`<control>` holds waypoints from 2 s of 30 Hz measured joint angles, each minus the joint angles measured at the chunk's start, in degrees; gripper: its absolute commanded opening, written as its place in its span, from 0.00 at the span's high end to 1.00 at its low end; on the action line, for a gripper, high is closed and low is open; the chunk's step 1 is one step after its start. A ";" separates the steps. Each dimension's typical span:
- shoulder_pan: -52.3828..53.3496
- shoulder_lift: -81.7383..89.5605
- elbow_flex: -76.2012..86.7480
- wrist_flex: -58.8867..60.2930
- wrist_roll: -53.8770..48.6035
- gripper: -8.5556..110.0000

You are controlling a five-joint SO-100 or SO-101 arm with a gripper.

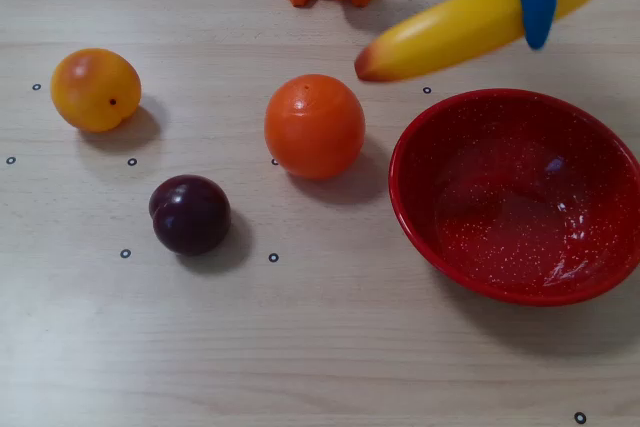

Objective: Put banana in the red bowl.

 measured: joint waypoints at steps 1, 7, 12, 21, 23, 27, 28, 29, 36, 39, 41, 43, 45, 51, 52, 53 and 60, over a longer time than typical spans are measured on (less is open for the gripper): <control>0.35 -1.05 -0.26 -1.32 -0.79 0.93; 1.85 -6.50 -0.26 -9.58 -6.24 0.93; 3.60 -11.95 -0.26 -14.41 -8.26 0.93; 3.96 -19.34 -0.70 -19.51 -12.13 0.93; 3.87 -21.88 -2.55 -19.60 -12.66 0.93; 3.69 -23.91 -4.48 -19.86 -12.66 0.93; 3.69 -24.43 -5.10 -20.04 -12.66 0.93; 3.78 -24.96 -5.10 -20.30 -12.66 0.93; 4.39 -26.46 -5.10 -20.30 -13.10 0.93; 4.66 -28.04 -7.03 -21.53 -14.15 0.93; 4.66 -28.13 -7.29 -21.88 -15.38 0.93; 4.75 -28.13 -7.38 -21.88 -16.70 0.91; 4.75 -28.21 -7.38 -21.88 -18.28 0.85; 4.75 -28.21 -7.38 -21.88 -19.86 0.77; 4.75 -28.21 -7.38 -21.88 -19.86 0.76; 4.75 -28.21 -7.38 -21.88 -19.86 0.75; 5.71 -28.13 -7.56 -21.71 -20.39 0.69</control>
